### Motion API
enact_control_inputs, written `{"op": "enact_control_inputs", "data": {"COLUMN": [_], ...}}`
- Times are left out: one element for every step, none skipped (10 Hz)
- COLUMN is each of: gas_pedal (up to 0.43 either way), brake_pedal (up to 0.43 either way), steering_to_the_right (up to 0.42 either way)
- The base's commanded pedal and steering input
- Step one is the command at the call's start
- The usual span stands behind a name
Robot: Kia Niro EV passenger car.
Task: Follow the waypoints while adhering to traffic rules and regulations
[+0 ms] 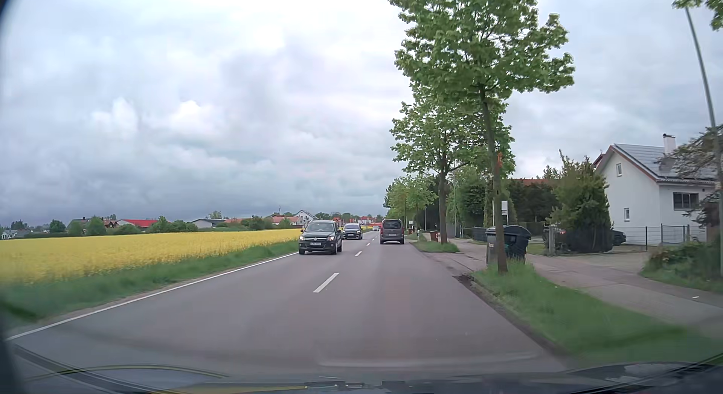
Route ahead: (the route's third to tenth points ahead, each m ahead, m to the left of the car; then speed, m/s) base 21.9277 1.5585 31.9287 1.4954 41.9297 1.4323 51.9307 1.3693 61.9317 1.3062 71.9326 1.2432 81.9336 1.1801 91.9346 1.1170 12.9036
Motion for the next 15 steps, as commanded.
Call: {"op": "enact_control_inputs", "data": {"gas_pedal": [0.169, 0.169, 0.169, 0.169, 0.169, 0.169, 0.169, 0.169, 0.169, 0.177, 0.177, 0.177, 0.177, 0.177, 0.177], "brake_pedal": [0.012, 0.012, 0.012, 0.012, 0.012, 0.012, 0.012, 0.012, 0.012, 0.012, 0.012, 0.012, 0.012, 0.012, 0.012], "steering_to_the_right": [0.006, 0.006, 0.006, 0.006, 0.006, 0.005, 0.002, 0.0, -0.002, -0.002, -0.002, -0.002, -0.002, -0.002, -0.002]}}
